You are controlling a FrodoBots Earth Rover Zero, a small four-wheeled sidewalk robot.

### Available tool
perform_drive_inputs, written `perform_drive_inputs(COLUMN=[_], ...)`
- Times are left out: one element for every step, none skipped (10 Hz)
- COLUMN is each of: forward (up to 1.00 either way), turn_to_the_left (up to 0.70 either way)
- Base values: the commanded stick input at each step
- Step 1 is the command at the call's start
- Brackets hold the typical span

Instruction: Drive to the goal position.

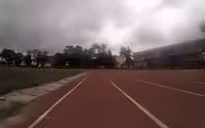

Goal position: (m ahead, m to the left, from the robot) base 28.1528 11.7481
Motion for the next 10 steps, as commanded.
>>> perform_drive_inputs(forward=[0.70, 0.70, 0.70, 0.70, 0.70, 0.70, 0.70, 0.70, 0.70, 0.70], turn_to_the_left=[0.00, 0.00, 0.00, 0.00, 0.00, 0.00, 0.00, 0.00, 0.00, 0.00])
